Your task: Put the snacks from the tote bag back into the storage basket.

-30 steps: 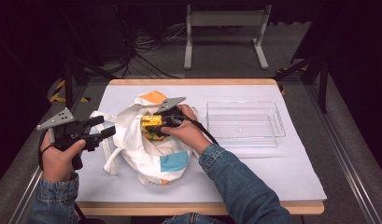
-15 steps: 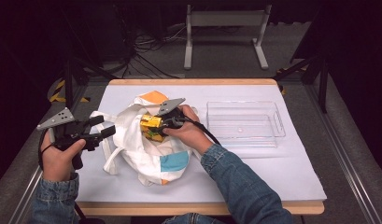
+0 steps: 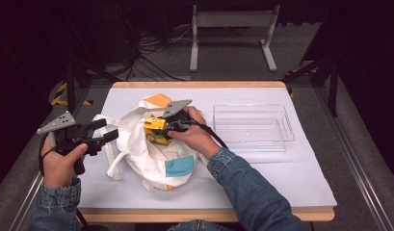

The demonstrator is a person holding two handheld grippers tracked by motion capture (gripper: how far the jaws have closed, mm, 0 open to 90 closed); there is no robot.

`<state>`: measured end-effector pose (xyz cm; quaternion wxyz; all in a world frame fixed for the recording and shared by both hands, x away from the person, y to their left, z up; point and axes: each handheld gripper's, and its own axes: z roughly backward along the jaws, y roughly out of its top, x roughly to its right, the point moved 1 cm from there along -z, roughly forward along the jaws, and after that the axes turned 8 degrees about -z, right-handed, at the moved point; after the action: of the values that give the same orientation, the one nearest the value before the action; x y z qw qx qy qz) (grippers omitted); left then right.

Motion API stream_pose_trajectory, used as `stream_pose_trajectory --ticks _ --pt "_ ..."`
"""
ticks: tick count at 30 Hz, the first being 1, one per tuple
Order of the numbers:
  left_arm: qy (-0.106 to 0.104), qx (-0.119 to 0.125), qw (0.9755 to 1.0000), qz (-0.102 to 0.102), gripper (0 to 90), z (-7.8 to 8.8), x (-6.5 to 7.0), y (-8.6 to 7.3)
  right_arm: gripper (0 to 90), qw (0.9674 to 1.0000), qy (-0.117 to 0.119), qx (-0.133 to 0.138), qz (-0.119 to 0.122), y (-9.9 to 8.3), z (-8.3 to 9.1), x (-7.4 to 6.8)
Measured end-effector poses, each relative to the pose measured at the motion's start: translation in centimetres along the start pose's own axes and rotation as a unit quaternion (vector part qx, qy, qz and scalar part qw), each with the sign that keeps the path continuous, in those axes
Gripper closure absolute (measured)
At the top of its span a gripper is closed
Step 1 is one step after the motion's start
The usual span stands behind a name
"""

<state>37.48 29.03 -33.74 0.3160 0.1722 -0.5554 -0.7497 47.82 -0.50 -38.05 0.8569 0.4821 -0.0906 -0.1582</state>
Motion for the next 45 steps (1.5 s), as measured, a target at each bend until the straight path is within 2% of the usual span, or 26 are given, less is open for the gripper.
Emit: stream_pose_trajectory --ticks 7,16,23,33,45 --pt "0.001 0.001 1.0000 0.000 25.9 0.0 0.1 0.0 51.1 0.9998 0.001 0.016 0.007 1.3 1.7 -0.2" --pt "0.000 0.001 1.0000 -0.001 25.9 0.0 0.1 0.0 51.0 0.9993 0.026 0.026 0.005 2.5 4.6 -0.2" --pt "0.000 -0.001 1.0000 0.000 25.9 -0.1 0.1 0.0 51.0 0.9988 0.038 0.030 -0.001 2.8 6.6 0.0" --pt "0.002 -0.005 1.0000 -0.001 23.1 -0.3 0.2 0.1 50.9 0.9985 0.040 0.036 0.004 3.0 10.0 0.5" --pt "-0.003 -0.009 0.9999 -0.004 22.1 -0.9 0.1 0.3 50.9 0.9985 0.038 0.039 0.004 2.7 13.0 1.1"
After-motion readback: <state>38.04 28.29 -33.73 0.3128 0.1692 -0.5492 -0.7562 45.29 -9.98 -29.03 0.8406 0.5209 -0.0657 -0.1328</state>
